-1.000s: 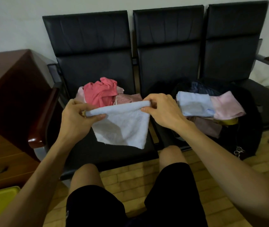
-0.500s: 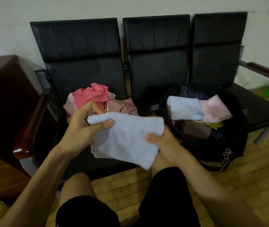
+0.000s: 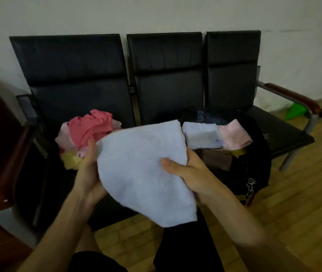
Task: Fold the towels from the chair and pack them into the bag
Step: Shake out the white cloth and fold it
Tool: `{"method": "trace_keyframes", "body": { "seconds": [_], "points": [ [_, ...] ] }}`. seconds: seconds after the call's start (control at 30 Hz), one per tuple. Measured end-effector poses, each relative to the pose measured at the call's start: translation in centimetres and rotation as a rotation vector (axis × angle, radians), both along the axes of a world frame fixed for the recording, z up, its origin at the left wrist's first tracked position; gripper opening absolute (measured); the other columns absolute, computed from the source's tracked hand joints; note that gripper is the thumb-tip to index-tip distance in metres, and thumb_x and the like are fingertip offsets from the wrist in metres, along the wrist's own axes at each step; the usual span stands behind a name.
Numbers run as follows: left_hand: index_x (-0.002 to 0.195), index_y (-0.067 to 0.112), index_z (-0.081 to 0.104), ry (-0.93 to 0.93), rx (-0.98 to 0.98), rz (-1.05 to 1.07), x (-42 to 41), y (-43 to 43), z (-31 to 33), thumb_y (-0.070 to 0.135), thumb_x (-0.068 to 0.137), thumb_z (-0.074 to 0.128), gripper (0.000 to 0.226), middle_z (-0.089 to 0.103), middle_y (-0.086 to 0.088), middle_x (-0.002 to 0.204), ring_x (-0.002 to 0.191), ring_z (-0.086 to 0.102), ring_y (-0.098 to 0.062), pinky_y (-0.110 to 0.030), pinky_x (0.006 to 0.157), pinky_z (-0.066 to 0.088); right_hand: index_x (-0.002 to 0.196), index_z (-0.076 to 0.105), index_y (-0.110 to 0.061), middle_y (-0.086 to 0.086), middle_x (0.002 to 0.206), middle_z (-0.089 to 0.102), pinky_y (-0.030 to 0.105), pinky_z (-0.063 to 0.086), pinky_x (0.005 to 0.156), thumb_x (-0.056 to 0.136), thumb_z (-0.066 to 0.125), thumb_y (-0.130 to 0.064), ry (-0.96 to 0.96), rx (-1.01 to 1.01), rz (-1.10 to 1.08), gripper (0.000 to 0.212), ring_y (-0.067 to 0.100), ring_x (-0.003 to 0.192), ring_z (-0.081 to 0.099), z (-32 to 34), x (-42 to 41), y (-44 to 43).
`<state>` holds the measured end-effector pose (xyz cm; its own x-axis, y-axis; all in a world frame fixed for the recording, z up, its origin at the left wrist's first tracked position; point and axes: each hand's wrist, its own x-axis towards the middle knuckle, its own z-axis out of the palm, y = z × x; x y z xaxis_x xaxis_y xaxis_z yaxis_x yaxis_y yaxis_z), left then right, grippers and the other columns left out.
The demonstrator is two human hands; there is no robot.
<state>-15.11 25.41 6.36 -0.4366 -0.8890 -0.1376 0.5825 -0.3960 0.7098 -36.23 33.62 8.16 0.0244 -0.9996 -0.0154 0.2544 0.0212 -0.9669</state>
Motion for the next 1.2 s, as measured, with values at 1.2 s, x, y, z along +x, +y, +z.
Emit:
{"method": "trace_keyframes", "body": {
  "seconds": [1.2],
  "points": [
    [0.145,0.016,0.043,-0.983,-0.616,-0.345,-52.4,-26.6,-17.8,0.026,0.091,0.072,0.062,0.059,-0.004,0.133,0.121,0.055,-0.023,-0.031,0.095,0.046,0.147,0.026,-0.016,0.016,0.127,0.057,0.045,0.044,0.088,0.101,0.040,-0.050,1.236,0.431,-0.506,0.058,0.035,0.110,0.058,-16.1,-49.7,-25.7]
  ]
}}
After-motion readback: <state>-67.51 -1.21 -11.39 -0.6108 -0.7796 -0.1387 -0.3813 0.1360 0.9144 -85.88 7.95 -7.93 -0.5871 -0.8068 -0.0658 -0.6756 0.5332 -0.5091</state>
